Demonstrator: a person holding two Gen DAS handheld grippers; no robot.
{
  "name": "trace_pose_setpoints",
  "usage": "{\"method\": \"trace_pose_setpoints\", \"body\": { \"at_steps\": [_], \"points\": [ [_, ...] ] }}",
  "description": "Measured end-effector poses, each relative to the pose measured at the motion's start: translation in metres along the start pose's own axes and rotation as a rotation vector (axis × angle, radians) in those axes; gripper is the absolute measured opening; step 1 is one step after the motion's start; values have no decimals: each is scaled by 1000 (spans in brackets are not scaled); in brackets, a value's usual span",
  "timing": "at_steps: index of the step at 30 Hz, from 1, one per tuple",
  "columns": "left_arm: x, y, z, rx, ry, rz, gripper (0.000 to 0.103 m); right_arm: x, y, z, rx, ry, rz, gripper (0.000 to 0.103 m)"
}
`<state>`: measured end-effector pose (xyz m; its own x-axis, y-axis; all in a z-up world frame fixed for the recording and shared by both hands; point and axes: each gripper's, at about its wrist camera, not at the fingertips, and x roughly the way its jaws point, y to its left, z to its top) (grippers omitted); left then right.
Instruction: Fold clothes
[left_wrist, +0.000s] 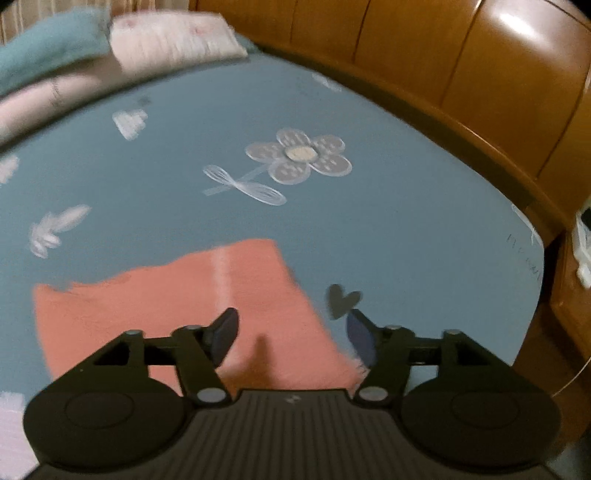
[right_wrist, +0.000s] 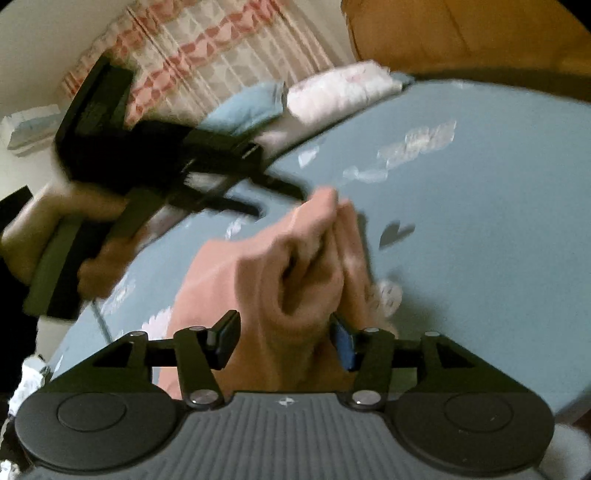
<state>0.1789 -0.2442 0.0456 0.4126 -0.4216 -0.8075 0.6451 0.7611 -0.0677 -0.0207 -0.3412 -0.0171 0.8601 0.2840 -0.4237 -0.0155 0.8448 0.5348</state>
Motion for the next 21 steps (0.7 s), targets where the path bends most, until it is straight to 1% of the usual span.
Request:
{"method": "trace_pose_setpoints", "body": {
  "at_steps": [3, 5, 6, 7, 8, 11, 13, 15, 16, 17, 19, 21],
  "points": [
    [-29, 15, -24, 48, -31, 34, 73, -10, 7, 13, -57, -56, -11, 58],
    [-40, 23, -45, 95, -38, 51, 74, -7, 15, 23, -111, -73, -2, 52],
    [-45, 27, -56, 118, -41, 60, 74, -2, 20, 29, -139, -72, 5, 50],
    [-48, 29, -69, 155, -37, 73, 74, 2, 24, 34, -166, -71, 12, 42],
    [-50, 29, -80, 187, -30, 83, 74, 10, 29, 39, -192, -59, 22, 38],
    [-53, 30, -108, 265, -8, 95, 74, 39, 42, 44, -265, 2, 42, 36],
    [-57, 31, -123, 296, -9, 80, 74, 55, 45, 42, -308, 49, 7, 36],
    [-60, 30, -133, 312, -16, 58, 74, 69, 38, 36, -341, 93, -54, 31],
    [-61, 30, -138, 322, -24, 44, 74, 72, 31, 34, -337, 108, -67, 15],
    [-62, 29, -144, 332, -32, 30, 74, 75, 24, 32, -334, 123, -80, 6],
    [-60, 23, -148, 364, -59, 4, 76, 80, 15, 29, -329, 148, -102, 6],
    [-54, 16, -152, 403, -76, -32, 80, 79, 19, 32, -333, 152, -111, 7]
  ]
}}
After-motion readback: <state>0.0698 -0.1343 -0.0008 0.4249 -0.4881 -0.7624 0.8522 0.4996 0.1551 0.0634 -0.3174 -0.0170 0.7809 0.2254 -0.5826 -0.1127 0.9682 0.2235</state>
